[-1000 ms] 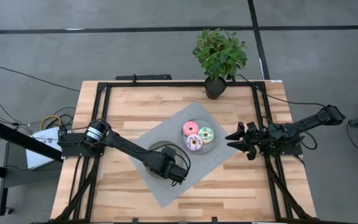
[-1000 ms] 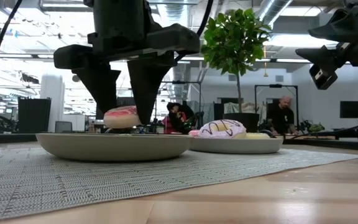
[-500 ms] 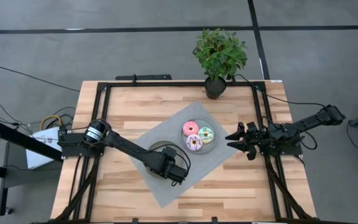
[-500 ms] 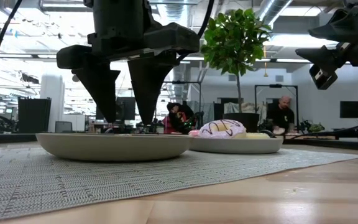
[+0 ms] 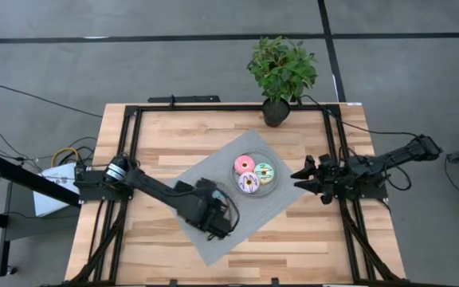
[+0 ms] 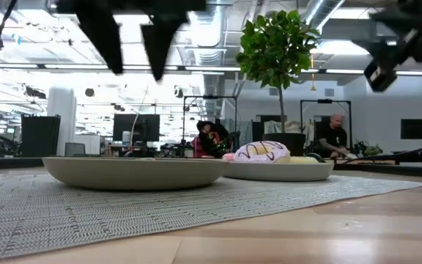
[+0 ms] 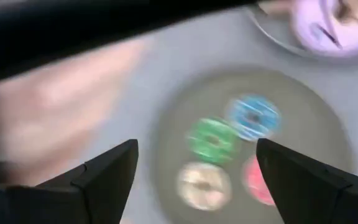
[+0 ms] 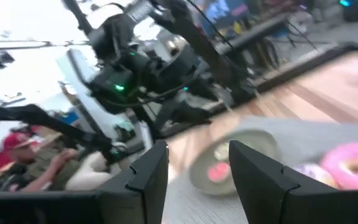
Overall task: Pick & Place donuts
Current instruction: Return to Home Position
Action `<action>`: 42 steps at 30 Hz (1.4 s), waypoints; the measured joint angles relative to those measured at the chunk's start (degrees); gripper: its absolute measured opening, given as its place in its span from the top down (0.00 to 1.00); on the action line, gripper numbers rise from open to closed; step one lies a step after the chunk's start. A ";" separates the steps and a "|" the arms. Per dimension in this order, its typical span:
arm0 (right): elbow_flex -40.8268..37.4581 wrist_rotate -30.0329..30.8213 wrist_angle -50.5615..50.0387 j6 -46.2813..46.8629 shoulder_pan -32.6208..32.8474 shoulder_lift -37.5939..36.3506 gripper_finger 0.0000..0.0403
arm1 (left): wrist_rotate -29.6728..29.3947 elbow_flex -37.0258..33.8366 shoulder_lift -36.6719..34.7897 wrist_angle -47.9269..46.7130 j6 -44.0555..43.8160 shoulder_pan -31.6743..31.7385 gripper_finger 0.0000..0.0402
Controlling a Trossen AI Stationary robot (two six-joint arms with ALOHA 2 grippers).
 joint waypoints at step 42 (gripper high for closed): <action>2.21 -14.32 -10.46 -6.91 -0.05 -10.39 0.60 | 9.42 -75.91 -87.42 72.22 60.59 32.45 0.20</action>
